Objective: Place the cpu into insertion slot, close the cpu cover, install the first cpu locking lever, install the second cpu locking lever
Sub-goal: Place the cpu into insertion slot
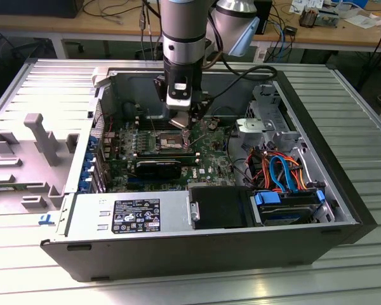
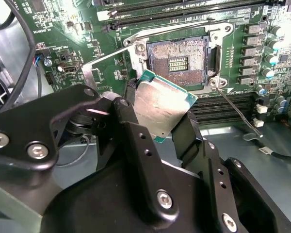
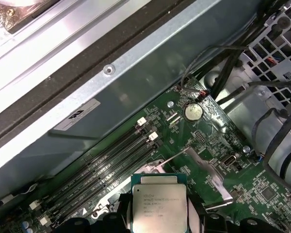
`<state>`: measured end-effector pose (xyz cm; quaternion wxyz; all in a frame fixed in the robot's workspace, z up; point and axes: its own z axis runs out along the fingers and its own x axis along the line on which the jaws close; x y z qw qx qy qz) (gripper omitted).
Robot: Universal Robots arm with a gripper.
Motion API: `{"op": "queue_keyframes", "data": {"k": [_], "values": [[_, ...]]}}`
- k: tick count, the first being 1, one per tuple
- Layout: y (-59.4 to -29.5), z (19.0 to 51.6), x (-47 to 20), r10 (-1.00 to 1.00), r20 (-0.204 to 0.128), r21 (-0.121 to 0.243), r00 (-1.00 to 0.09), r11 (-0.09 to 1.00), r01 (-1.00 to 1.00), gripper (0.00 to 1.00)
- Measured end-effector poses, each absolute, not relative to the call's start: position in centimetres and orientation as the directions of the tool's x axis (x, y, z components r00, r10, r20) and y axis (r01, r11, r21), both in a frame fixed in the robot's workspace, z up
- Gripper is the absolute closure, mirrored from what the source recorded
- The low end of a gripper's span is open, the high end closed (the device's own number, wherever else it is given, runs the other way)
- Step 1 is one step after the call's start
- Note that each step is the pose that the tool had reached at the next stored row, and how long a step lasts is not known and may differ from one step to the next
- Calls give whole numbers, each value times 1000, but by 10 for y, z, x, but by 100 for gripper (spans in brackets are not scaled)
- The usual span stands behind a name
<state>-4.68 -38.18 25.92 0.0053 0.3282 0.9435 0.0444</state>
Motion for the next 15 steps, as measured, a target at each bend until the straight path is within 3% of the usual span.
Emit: {"op": "queue_keyframes", "data": {"k": [15], "values": [[-382,259,-47,678,19,87,-734,731,677,46]]}}
